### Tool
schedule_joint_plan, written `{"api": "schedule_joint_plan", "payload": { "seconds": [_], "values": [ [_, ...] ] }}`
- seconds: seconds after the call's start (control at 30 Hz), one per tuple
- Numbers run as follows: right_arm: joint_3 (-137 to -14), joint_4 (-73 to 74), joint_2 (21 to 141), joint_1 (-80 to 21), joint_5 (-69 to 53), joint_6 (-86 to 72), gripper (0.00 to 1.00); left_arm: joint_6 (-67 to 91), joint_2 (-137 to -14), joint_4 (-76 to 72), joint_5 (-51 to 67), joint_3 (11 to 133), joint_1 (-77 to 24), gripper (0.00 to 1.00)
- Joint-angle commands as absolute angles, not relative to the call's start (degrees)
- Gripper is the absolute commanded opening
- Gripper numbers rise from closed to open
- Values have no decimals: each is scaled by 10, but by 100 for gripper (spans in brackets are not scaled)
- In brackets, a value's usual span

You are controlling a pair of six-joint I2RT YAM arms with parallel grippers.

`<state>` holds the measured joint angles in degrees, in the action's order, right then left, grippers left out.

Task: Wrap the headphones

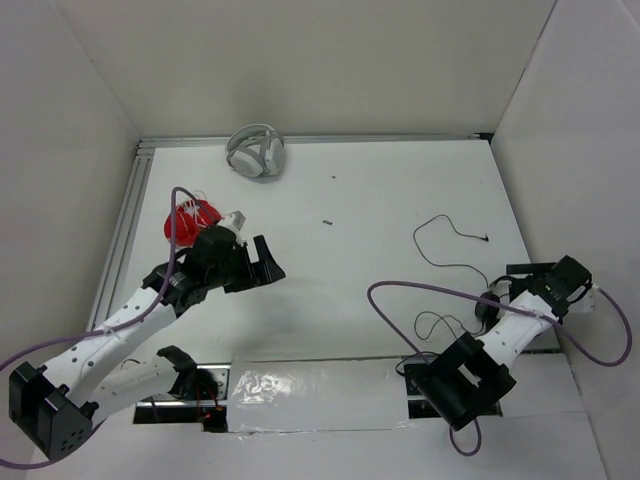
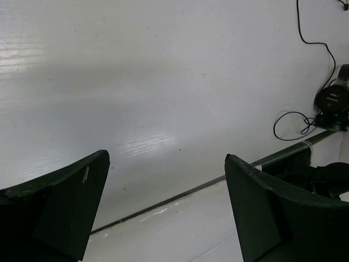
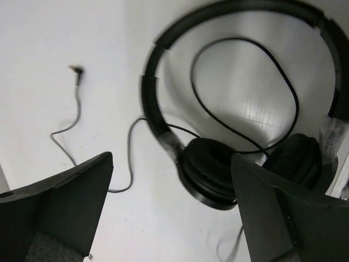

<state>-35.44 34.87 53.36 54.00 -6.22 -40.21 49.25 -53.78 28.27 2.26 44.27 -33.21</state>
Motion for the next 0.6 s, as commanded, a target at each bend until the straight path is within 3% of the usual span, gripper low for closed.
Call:
{"api": "schedule_joint_plan", "payload": {
  "seconds": [0.0,0.23,0.57],
  "values": [
    [-412,380,502,529,-47,-380,95,477,-530,263,33,459,-335,99],
    [-425,477,469,535,109,-441,98,443,-523,230,39,474,-333,99],
    [-383,511,446,616,88,-488,96,399,-606,200,110,515,-292,99]
  ]
}}
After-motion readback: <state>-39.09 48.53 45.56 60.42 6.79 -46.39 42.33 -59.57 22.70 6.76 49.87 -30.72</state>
